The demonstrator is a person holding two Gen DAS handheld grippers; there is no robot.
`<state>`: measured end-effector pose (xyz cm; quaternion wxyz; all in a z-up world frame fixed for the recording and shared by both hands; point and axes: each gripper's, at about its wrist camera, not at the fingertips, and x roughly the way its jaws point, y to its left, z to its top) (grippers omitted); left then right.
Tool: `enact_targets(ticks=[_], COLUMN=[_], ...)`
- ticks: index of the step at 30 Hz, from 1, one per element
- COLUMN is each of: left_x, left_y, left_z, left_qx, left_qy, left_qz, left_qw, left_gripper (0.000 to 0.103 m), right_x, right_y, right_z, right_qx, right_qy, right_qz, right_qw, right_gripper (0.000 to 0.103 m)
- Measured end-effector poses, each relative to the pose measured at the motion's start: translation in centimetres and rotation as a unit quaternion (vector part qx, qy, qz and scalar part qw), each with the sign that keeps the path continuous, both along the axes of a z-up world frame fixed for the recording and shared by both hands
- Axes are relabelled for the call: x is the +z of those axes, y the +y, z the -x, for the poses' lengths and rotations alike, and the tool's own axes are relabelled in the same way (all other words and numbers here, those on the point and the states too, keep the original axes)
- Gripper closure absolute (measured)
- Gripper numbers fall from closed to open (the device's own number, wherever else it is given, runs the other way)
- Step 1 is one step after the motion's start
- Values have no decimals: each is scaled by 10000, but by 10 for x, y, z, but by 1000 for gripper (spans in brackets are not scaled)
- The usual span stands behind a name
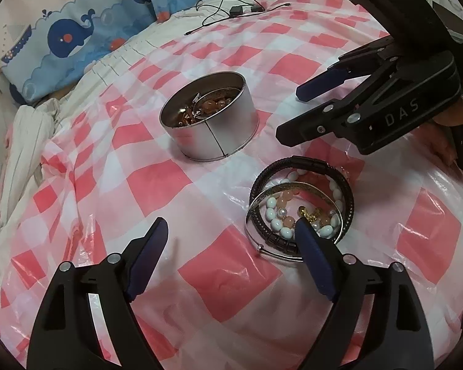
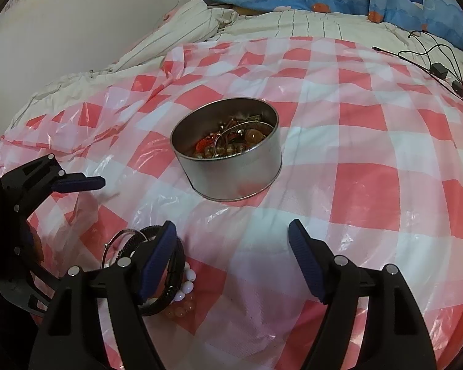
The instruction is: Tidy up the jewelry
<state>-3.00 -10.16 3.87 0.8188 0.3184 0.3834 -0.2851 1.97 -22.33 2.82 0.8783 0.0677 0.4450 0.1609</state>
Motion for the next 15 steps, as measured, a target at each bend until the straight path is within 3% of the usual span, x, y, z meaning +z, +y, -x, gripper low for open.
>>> enact_targets(ticks=[15], left_x=[1], left_y=[-1], left_z=[4], left_qx=[-40], left_qy=[-120], left_qz=[-89], left_qw=[9999], left_gripper=[19], right_x=[-2], right_y=[3], right_z=[0], right_qx=[42], right_qy=[24], right_qz=[62], right_qw=[10000], right_gripper=[28])
